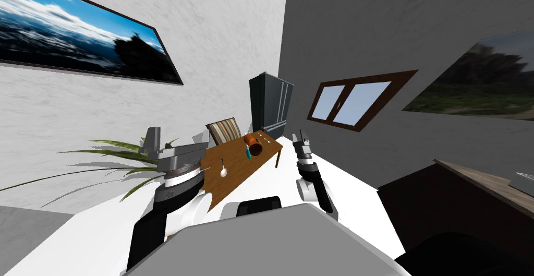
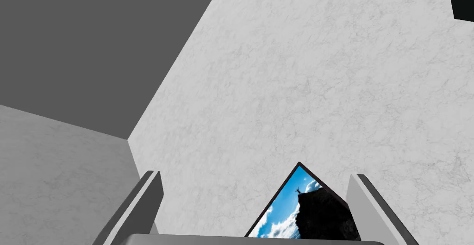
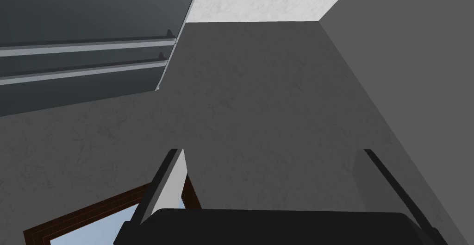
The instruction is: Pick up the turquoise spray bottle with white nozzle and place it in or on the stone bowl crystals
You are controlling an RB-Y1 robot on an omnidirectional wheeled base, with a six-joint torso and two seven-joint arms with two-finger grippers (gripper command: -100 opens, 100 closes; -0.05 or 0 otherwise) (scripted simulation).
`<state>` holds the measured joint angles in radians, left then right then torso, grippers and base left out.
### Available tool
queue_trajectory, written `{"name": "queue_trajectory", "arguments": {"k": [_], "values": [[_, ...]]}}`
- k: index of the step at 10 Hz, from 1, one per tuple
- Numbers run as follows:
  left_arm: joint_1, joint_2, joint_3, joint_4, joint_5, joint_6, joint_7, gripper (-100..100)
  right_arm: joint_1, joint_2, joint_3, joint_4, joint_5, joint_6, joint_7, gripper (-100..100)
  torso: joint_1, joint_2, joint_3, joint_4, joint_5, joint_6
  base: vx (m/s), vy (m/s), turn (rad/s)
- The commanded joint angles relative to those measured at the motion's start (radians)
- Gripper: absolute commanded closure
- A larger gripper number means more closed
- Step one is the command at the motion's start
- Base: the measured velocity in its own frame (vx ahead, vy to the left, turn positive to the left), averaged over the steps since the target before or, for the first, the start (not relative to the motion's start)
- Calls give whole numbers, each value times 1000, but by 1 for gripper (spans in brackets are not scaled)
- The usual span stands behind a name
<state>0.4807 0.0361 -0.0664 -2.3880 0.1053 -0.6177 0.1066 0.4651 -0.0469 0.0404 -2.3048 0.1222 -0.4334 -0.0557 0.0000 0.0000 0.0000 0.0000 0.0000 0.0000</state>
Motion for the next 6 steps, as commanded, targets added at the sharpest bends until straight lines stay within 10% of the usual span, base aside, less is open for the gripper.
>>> {"name": "queue_trajectory", "arguments": {"k": [1, 6], "values": [[-6, 34, 4, 27, 19, 0, 17, -100, 0, 0, 0, 0, 0, 0, 0, 0, 0, 0, 0, 0, 0, 0, -55, -81, 11], [-28, 85, 17, 142, 111, -4, 96, -100, 0, 0, 0, 0, 0, 0, 0, 0, -8, 2, 1, 0, -2, 0, -46, -129, 24]]}}
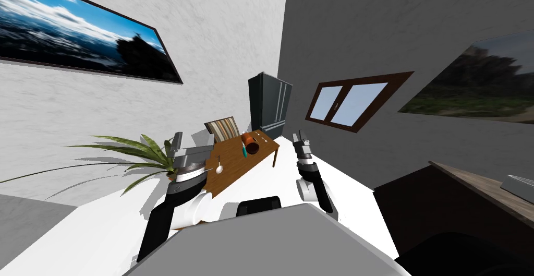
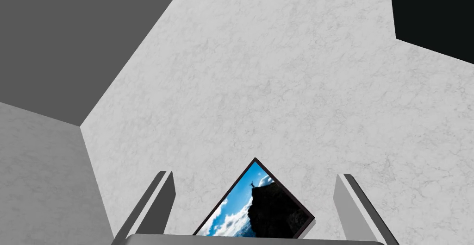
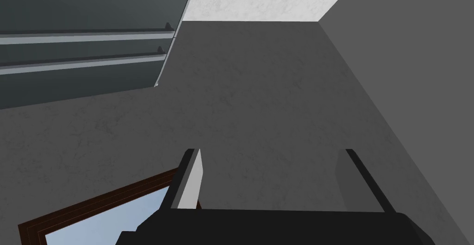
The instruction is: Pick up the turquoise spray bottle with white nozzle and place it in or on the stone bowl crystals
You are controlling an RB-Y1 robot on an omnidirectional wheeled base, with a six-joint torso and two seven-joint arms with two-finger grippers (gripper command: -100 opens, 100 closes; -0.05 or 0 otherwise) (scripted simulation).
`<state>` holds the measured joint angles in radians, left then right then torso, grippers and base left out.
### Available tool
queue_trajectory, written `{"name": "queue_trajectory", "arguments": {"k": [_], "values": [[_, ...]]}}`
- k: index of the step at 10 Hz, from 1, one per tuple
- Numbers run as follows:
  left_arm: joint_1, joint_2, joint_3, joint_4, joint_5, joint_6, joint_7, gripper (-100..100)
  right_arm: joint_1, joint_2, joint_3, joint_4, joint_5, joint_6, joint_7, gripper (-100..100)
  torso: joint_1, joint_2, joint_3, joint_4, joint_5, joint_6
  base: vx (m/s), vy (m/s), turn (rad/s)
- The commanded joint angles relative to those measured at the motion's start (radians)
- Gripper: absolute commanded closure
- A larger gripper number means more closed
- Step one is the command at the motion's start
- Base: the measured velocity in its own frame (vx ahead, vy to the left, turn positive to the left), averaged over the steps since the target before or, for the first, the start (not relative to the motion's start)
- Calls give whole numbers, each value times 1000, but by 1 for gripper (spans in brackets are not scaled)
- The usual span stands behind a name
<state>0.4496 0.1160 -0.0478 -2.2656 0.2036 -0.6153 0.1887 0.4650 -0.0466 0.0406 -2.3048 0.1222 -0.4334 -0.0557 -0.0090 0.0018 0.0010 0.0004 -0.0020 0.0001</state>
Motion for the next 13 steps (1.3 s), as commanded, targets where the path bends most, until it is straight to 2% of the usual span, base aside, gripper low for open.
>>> {"name": "queue_trajectory", "arguments": {"k": [1, 5, 6, 8, 13], "values": [[-3, 12, 1, 50, 38, -8, 36, -100, 0, 0, 0, 0, 0, 0, 0, 0, 0, 0, 0, 0, 0, 0, 7, -140, 31], [-27, 31, 14, 181, 152, -17, 133, -100, 0, 0, 0, 0, 0, 0, 0, 0, -1, -3, -1, -1, 0, 0, 10, -153, 28], [-27, 31, 14, 186, 155, -17, 133, -100, 0, 0, 0, 0, 0, 0, 0, 0, -2, -2, -1, -1, 0, 0, 15, -100, 18], [-41, 34, 21, 258, 219, -21, 187, -100, 0, 0, 0, 0, 0, 0, 0, 0, 3, -4, -2, -1, 1, 0, 27, -103, 18], [-86, 30, 47, 457, 371, -21, 326, -100, 0, 0, 0, 0, 0, 0, 0, 0, -1, -6, -3, -1, 0, 0, 49, -142, 20]]}}
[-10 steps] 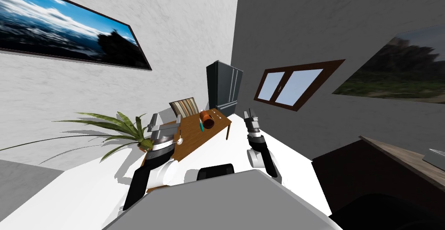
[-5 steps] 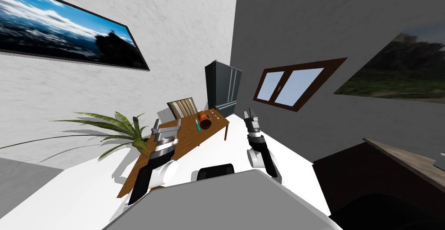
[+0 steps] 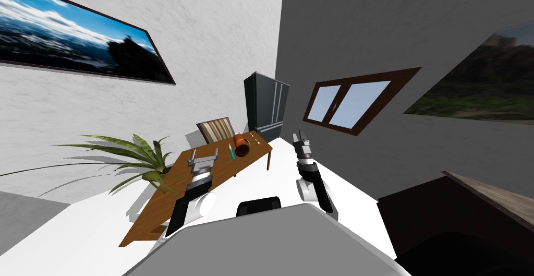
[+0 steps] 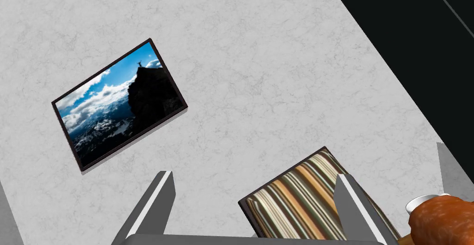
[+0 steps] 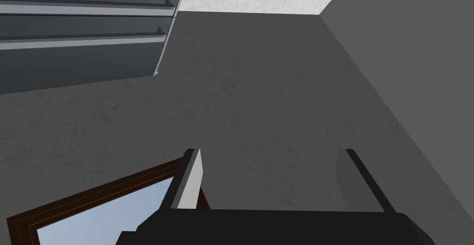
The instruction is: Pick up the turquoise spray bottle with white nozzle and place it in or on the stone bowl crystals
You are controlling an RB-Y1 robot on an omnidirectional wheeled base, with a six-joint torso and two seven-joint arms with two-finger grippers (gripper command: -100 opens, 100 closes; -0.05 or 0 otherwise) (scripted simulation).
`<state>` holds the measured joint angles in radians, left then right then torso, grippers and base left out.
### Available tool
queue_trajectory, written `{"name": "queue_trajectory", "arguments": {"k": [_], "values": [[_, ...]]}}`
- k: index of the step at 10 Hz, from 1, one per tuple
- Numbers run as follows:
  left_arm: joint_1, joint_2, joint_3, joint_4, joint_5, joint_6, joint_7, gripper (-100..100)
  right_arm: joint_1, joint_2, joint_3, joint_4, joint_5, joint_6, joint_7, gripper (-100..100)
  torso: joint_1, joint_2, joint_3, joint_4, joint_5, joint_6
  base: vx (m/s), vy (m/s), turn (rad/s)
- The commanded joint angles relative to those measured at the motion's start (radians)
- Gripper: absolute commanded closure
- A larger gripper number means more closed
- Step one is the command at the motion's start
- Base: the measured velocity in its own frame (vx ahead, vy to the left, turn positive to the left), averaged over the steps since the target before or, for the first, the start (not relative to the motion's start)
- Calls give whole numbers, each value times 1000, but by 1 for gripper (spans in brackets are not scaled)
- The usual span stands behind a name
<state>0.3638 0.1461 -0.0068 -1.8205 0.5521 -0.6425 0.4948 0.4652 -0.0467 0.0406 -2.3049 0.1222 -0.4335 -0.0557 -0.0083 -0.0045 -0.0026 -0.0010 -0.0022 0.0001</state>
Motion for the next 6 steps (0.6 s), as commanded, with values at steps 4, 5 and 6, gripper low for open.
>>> {"name": "queue_trajectory", "arguments": {"k": [4, 5, 6], "values": [[-34, -4, 28, 141, 109, 18, 101, -100, 0, 0, 0, 0, 0, 0, 0, 0, 4, 0, 0, 0, 1, 0, 55, -86, -2], [-34, -4, 28, 151, 109, 18, 101, -100, 0, 0, 0, 0, 0, 0, 0, 0, 5, 1, 1, 0, 1, 0, 33, -35, -3], [-46, -5, 37, 184, 133, 24, 127, -100, 0, 0, 0, 0, 0, 0, 0, 0, 6, 2, 1, 0, 1, 0, 44, -30, -9]]}}
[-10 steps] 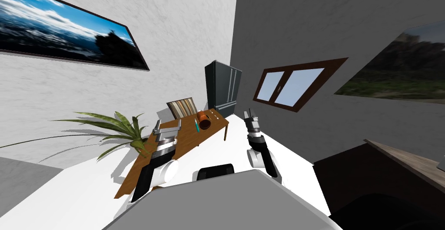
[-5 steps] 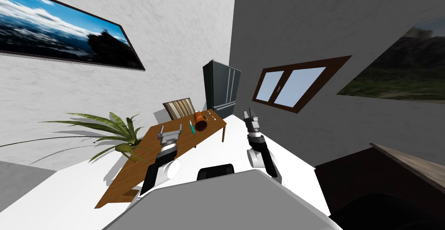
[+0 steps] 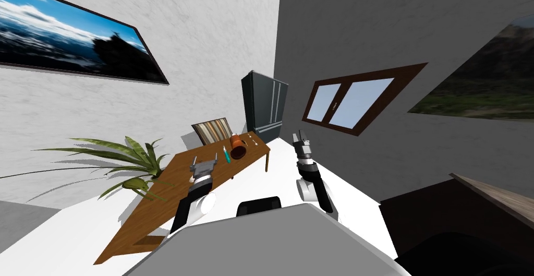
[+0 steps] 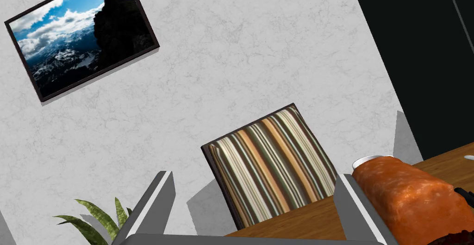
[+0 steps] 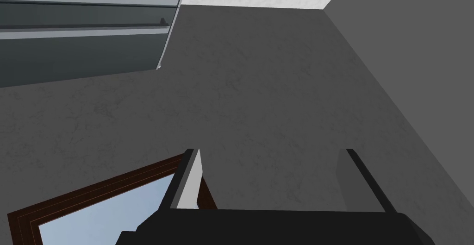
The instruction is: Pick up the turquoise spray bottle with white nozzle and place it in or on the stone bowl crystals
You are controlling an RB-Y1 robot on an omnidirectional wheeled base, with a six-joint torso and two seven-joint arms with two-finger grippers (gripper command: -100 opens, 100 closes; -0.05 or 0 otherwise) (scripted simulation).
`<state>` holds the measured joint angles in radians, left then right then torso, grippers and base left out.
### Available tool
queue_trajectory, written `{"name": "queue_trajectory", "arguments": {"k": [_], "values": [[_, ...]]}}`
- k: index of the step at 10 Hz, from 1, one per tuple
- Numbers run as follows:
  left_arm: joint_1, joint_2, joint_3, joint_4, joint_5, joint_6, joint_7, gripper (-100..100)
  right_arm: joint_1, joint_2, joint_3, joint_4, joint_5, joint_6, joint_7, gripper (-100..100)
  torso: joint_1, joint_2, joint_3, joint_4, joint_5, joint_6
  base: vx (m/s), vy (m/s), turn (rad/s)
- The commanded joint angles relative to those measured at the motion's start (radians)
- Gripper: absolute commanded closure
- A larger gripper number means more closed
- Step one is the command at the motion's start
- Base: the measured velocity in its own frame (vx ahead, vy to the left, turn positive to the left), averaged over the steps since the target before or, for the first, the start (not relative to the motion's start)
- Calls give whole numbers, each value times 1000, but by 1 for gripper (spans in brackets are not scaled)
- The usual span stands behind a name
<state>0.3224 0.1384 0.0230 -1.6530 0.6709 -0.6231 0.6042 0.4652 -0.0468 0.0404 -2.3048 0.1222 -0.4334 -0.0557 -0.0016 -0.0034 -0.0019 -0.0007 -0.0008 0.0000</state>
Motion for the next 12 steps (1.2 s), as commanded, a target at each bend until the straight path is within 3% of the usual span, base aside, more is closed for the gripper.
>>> {"name": "queue_trajectory", "arguments": {"k": [1, 4, 9, 12], "values": [[-18, 1, 16, 50, 37, 12, 42, -100, 0, 0, 0, 0, 0, 0, 0, 0, 0, 0, 0, 0, 0, 0, 71, -57, -20], [-31, -1, 25, 112, 57, 19, 66, -100, 0, 0, 0, 0, 0, 0, 0, 0, 0, -2, -1, 0, 0, 0, 62, -36, -8], [-97, -18, 74, 296, 139, 66, 171, -100, 0, 0, 0, 0, 0, 0, 0, 0, 0, -4, -2, -1, 0, 0, 87, -31, -29], [-110, -21, 84, 344, 151, 76, 189, -100, 0, 0, 0, 0, 0, 0, 0, 0, 2, -2, -1, 0, 0, 0, 65, -8, -13]]}}
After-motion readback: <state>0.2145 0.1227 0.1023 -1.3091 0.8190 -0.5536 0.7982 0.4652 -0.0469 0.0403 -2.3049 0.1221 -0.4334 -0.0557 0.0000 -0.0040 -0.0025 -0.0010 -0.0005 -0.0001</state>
